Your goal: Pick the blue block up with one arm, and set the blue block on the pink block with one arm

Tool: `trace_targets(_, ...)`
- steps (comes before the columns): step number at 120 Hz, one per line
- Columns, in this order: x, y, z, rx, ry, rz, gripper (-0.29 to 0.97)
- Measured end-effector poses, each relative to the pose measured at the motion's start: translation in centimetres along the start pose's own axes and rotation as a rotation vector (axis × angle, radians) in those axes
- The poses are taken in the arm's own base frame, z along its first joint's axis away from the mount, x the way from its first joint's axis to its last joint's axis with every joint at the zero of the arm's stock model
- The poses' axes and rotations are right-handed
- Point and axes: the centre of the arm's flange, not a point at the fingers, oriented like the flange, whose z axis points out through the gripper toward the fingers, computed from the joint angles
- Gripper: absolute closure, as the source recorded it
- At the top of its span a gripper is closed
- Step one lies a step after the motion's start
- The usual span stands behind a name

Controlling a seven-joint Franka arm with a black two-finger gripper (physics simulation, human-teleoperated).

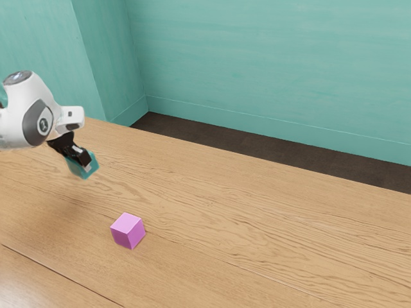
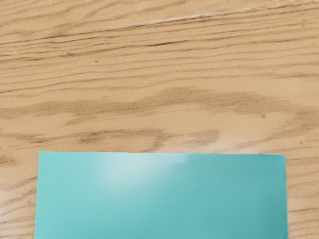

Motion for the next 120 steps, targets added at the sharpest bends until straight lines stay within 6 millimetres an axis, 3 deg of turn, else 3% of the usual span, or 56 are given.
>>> trace_targets(15,1.9,8.7,-1.7,-0.043,0.008,0.071,0.29)
trace_targets(22,1.2,11.1,-2.3,-0.055,0.001,0.066,0.29)
trace_targets(32,-1.3,9.4,-3.8,-0.045,-0.009,-0.069,0.3)
trace_targets(40,-2.0,9.2,-4.3,-0.047,-0.028,-0.155,0.28)
trace_targets(56,-1.7,10.7,-1.2,-0.068,-0.117,-0.27,0.29)
trace_targets(75,-0.4,9.6,2.3,-0.069,-0.184,-0.412,0.29)
trace_targets(88,0.1,9.3,3.3,-0.064,-0.201,-0.482,0.29)
trace_targets(97,0.2,10.1,3.6,-0.051,-0.205,-0.494,0.29)
trace_targets(120,0.8,14.5,4.2,-0.013,-0.211,-0.441,0.29)
